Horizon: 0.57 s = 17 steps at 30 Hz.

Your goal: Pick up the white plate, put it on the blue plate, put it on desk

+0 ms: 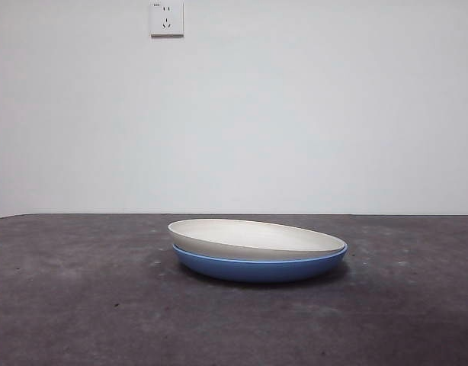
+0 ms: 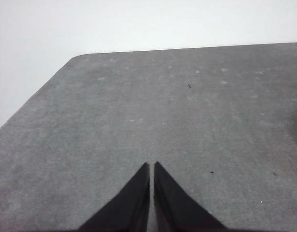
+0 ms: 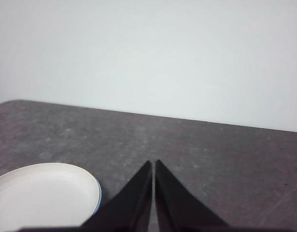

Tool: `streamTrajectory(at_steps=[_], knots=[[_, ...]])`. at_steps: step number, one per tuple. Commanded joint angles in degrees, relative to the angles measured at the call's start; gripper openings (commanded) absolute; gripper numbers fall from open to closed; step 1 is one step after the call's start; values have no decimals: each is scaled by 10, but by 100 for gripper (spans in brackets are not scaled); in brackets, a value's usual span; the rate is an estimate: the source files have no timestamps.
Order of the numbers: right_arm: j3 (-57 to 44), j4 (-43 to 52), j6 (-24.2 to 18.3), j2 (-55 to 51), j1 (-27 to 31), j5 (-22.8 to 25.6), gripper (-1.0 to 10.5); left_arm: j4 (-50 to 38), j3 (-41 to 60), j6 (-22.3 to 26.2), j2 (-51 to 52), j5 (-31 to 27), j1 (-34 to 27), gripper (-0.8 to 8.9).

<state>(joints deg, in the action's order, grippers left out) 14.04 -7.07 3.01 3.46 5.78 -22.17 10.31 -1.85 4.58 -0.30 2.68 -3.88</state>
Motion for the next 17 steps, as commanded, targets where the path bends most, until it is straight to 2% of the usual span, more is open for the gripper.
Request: streamTrajectory(at_steps=[1, 4, 8, 13, 17], knots=[[-36, 26, 25, -15, 0, 14, 6, 4, 12, -4, 1, -2, -1, 16], [-67, 32, 31, -26, 0, 43, 6, 4, 12, -4, 1, -2, -1, 16], [-103, 42, 35, -33, 0, 59, 6, 4, 12, -4, 1, -2, -1, 15], [-135, 37, 47, -33, 0, 57, 6, 4, 12, -4, 1, -2, -1, 16], [-135, -5, 45, -33, 0, 58, 6, 4, 12, -4, 1, -2, -1, 16]])
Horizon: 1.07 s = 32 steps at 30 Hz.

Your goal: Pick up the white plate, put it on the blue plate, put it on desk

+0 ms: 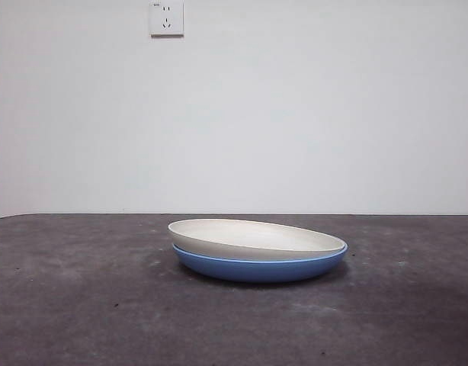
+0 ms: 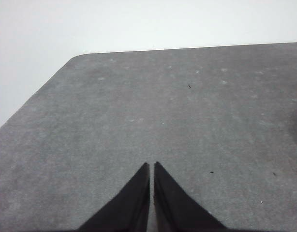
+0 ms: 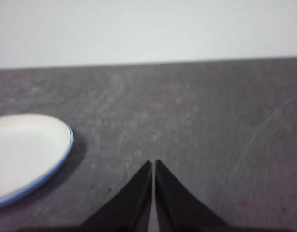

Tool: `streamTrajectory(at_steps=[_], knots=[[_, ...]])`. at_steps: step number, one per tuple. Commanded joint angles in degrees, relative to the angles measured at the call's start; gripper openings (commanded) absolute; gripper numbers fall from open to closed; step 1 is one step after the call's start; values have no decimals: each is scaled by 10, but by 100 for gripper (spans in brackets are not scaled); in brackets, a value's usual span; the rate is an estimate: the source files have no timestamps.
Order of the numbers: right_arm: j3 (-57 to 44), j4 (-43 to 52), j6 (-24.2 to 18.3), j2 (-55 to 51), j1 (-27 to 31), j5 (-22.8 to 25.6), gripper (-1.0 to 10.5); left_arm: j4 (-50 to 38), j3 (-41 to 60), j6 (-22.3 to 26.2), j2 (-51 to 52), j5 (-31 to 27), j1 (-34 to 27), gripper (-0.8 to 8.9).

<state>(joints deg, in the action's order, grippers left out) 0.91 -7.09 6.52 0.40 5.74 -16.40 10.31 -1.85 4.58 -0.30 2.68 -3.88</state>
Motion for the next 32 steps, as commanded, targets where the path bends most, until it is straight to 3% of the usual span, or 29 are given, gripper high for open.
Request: streamTrajectory(at_steps=[1, 5, 32], knots=[[-3, -14, 10, -2, 0, 1, 6, 4, 12, -4, 1, -2, -1, 15], [-3, -20, 25, -2, 0, -3, 6, 4, 12, -4, 1, -2, -1, 16], [-3, -19, 24, -2, 0, 0, 6, 4, 12, -4, 1, -2, -1, 16]])
